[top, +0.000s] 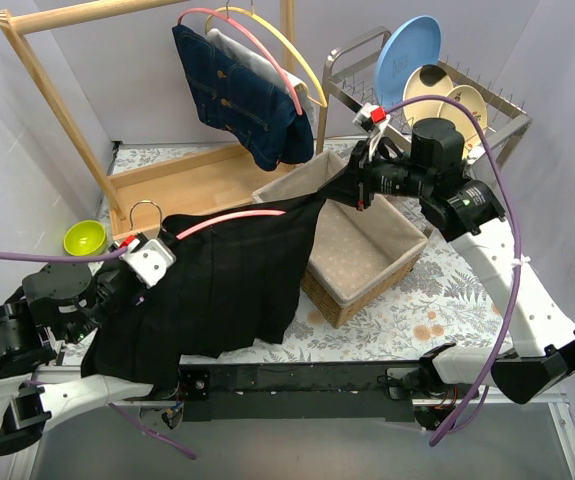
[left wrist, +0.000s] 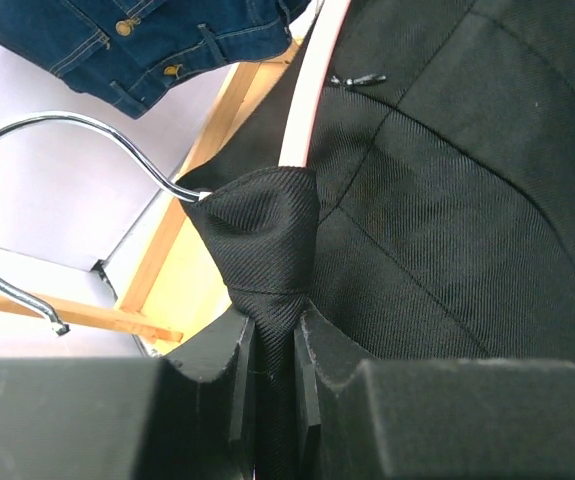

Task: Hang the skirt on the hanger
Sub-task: Place skirt on hanger

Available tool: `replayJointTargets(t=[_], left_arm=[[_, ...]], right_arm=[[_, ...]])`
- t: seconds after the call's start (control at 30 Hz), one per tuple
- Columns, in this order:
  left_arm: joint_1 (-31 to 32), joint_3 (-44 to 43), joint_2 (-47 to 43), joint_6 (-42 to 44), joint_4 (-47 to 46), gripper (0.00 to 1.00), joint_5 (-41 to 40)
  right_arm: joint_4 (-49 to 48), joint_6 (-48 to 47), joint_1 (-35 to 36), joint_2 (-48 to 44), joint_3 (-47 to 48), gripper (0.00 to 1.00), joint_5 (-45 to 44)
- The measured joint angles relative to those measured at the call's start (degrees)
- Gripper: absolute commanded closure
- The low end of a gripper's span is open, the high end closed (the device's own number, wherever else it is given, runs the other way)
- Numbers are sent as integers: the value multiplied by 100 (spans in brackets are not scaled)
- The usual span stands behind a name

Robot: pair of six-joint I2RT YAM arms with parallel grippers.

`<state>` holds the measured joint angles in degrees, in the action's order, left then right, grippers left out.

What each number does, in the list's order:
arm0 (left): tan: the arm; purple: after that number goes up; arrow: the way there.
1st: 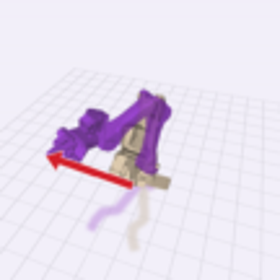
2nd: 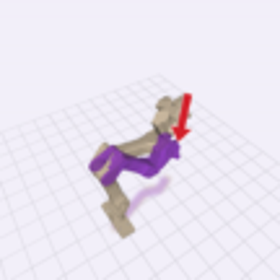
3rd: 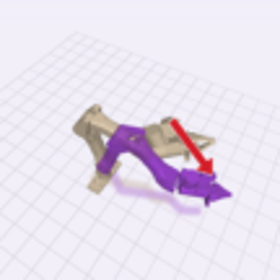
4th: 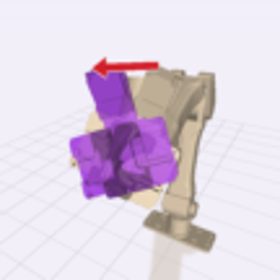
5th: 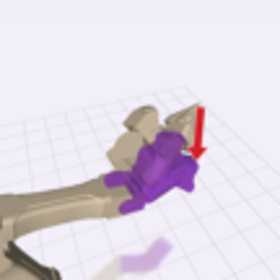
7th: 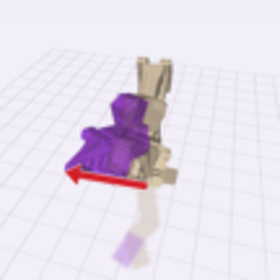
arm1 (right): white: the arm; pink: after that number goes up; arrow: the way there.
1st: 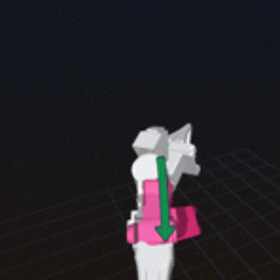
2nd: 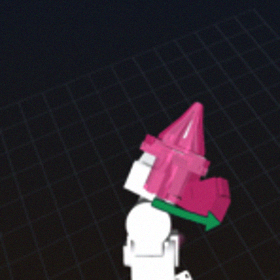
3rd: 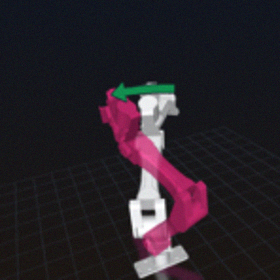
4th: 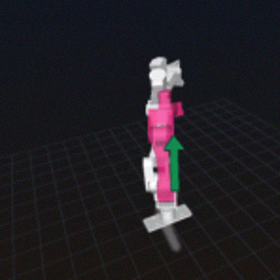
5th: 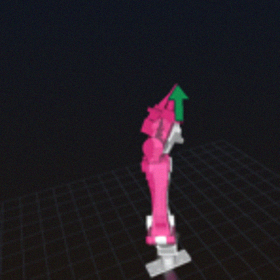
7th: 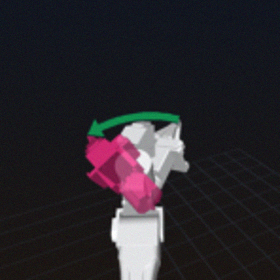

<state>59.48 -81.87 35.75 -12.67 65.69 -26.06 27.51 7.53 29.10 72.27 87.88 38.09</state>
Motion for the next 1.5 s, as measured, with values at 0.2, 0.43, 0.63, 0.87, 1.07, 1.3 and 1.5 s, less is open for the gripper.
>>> replayJointTargets(t=[0.2, 0.43, 0.63, 0.87, 1.07, 1.3, 1.5], left_arm=[[-2, 87, 107, -66, -50, 100, 46], [-11, 428, 293, 26, 155, 100, -39], [-2, 527, 348, 208, 326, 100, -195], [-2, 732, 122, 262, 332, 100, -337], [-2, 896, 42, 278, 328, 100, -358], [-2, 929, 46, 284, 332, 100, -356], [-2, 929, 46, 284, 332, 100, -356]], right_arm=[[48, -7, -94, 131, 352, 99, -144], [127, 0, -184, 461, 1178, 99, -313], [-26, -4, -251, 544, 1694, 99, -463], [-22, -389, -131, 514, 977, 44, 337], [682, -1244, 754, 870, -57, 22, 238], [1051, -1801, 920, 883, -341, 23, -129], [1150, -2146, 916, 881, -341, 34, -210]])
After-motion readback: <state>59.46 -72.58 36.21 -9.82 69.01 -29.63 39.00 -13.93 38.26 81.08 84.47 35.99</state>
